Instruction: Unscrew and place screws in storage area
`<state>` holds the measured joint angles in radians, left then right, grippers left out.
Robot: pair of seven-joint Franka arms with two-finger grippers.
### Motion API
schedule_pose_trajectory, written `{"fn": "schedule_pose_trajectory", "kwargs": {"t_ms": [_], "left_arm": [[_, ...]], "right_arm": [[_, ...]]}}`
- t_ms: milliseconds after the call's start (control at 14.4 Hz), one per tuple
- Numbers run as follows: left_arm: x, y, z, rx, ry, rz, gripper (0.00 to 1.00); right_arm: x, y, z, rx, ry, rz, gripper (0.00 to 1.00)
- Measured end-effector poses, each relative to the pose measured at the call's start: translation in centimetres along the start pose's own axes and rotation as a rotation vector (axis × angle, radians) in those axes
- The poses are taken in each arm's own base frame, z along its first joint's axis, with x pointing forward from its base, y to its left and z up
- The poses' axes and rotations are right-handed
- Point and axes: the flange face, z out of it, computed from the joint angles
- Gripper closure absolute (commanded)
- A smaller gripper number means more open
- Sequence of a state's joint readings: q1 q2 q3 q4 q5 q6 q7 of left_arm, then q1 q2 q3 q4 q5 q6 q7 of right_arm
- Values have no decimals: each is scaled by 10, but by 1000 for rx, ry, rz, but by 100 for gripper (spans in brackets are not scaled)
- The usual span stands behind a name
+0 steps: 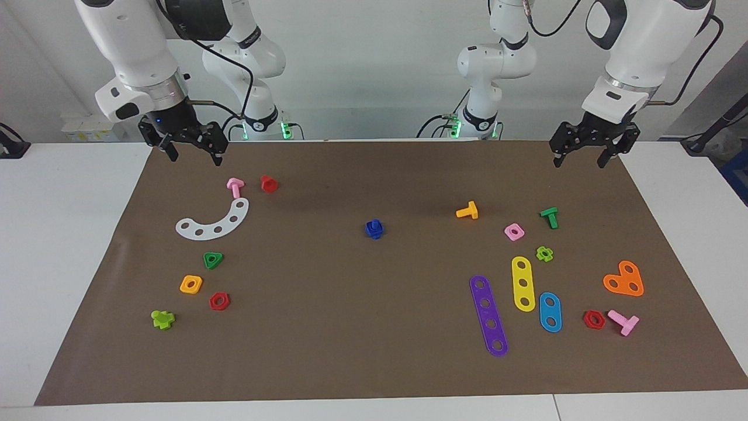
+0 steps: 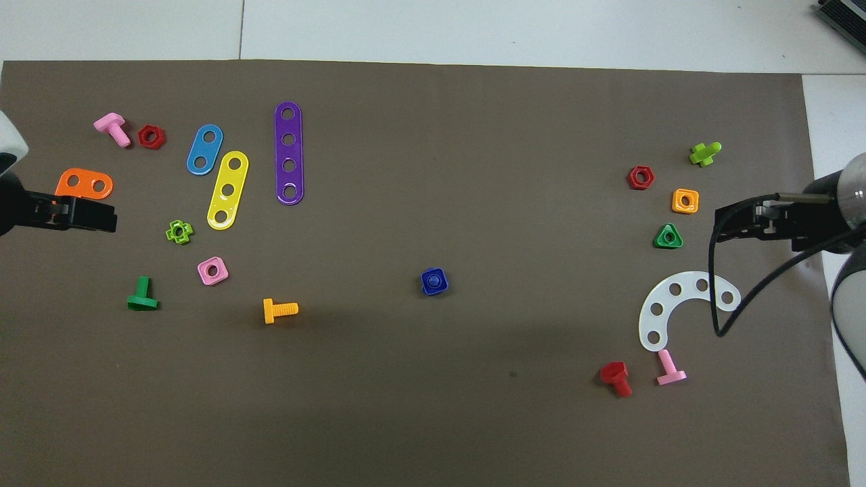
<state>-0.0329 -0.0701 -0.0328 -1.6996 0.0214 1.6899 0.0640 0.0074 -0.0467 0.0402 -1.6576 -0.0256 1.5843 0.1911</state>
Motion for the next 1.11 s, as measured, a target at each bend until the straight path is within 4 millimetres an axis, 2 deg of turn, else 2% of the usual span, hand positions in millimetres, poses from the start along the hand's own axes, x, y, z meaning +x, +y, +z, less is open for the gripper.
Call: {"fn": "schedule_pose_trajectory", "kwargs": {"t_ms": [347, 555, 902, 971, 1110], "left_arm": [[0, 1, 1, 0, -3, 1, 0], [2, 12, 4, -3, -10, 17, 0], [10, 79, 27, -42, -50, -11, 1], [11, 101, 34, -45, -48, -38, 4], [12, 157, 54, -51, -40, -83, 5]], "right_arm": [[0, 1, 0, 0, 0, 2, 0], [0, 1, 0, 0, 0, 2, 0], [0, 1, 0, 0, 0, 2, 0], [0, 1, 0, 0, 0, 2, 0], [0, 1, 0, 0, 0, 2, 0]]}}
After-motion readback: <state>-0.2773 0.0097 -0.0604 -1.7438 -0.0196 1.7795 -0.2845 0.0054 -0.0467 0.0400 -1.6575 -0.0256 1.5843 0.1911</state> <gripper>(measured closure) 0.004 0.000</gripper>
